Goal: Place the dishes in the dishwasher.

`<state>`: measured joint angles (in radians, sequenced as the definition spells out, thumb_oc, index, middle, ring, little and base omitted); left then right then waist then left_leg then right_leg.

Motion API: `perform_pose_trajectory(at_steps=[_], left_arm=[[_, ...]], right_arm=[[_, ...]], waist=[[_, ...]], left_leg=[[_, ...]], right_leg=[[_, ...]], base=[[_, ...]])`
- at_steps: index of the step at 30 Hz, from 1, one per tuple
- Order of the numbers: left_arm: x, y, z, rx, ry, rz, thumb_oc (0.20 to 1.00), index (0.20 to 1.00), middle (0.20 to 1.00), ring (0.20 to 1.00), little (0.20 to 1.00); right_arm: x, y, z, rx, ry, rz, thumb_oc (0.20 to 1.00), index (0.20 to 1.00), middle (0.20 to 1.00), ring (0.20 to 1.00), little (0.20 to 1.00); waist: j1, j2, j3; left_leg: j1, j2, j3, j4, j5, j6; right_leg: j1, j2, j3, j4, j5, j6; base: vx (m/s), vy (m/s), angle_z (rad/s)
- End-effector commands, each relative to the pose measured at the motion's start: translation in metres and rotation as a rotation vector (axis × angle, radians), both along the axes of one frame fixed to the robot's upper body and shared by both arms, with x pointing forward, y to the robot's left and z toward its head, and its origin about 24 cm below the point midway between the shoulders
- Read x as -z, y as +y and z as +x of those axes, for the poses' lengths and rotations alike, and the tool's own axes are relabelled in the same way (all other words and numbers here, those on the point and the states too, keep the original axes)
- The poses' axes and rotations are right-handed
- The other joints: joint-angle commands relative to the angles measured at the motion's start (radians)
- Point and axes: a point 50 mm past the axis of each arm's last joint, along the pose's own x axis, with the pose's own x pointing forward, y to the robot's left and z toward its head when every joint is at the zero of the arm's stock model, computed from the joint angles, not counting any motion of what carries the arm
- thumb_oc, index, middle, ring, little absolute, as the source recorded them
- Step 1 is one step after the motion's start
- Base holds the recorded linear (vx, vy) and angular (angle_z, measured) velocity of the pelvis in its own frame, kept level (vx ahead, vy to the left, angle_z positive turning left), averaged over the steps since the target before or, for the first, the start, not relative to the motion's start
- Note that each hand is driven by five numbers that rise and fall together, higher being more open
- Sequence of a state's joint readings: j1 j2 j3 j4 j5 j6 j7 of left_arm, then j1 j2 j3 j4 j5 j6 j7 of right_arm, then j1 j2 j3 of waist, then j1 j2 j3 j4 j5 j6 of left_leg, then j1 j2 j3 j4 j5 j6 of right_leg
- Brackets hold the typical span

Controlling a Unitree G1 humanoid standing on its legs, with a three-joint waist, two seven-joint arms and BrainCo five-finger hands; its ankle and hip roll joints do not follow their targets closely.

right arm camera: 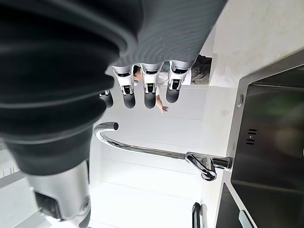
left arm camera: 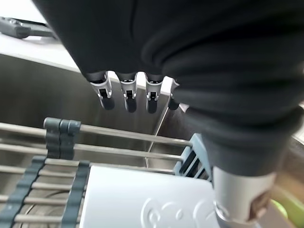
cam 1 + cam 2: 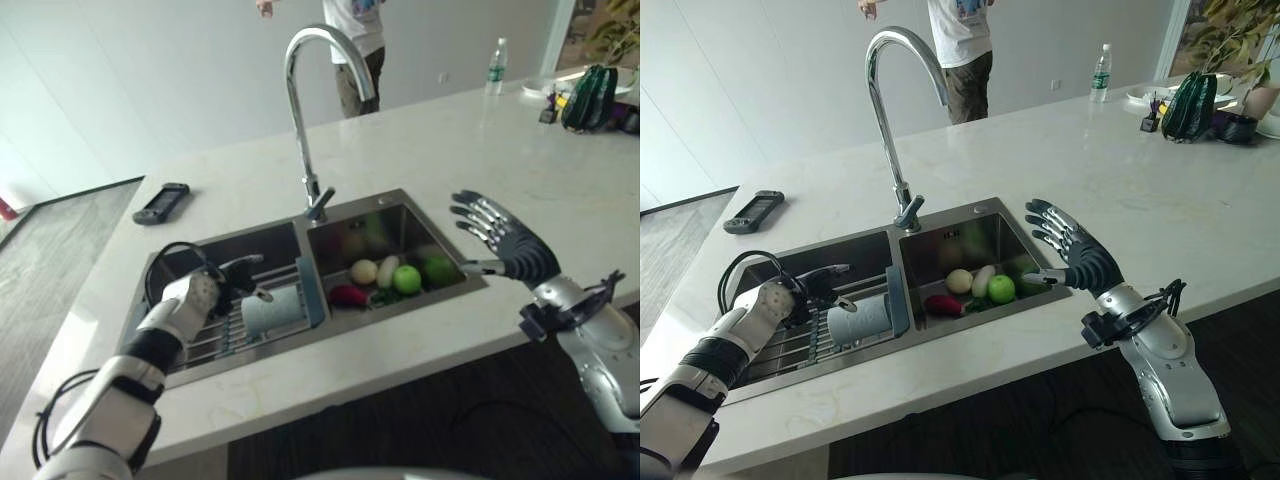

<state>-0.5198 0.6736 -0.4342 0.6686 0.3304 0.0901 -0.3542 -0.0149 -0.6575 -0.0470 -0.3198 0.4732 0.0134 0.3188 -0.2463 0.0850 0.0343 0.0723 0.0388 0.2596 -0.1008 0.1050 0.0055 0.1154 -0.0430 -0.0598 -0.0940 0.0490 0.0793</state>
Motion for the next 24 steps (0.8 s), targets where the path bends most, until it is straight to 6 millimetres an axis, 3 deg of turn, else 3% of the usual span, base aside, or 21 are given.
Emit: perform_pose_trajectory(at_steps=[1,16,24], left_arm=[[-0.026,0.020,0.014,-0.042,-0.070,0.102,1.000,1.000,1.000,1.000,1.000],[0.001,0.018,0.002,-0.045,0.009,0.127,1.000,1.000,1.000,1.000,1.000],[0.005,0.011,0.003,-0.016,0.019,0.139,1.000,1.000,1.000,1.000,1.000]], right_arm=[[-0.022,0.004,0.008,-0.030,-0.107,0.031,1.000,1.000,1.000,1.000,1.000],[-0.023,0.002,0.006,-0.024,-0.115,0.028,1.000,1.000,1.000,1.000,1.000],[-0.021,0.006,0.006,-0.028,-0.119,0.021,1.000,1.000,1.000,1.000,1.000]], waist=[[0.000,-0.030,-0.008],[-0.003,-0.038,-0.010],[-0.006,-0.039,-0.007]], left_leg=[[0.105,-0.053,0.005,0.013,-0.202,-0.004],[0.108,-0.055,0.018,0.013,-0.209,0.002],[0.108,-0.055,0.025,0.013,-0.211,0.004]], right_leg=[[-0.013,0.006,0.003,0.007,-0.039,0.064],[-0.017,0.006,0.009,0.007,-0.038,0.066],[-0.019,0.006,0.010,0.007,-0.037,0.066]], base=[[0.00,0.000,0.00],[0.00,0.008,-0.04],[0.00,0.000,0.00]])
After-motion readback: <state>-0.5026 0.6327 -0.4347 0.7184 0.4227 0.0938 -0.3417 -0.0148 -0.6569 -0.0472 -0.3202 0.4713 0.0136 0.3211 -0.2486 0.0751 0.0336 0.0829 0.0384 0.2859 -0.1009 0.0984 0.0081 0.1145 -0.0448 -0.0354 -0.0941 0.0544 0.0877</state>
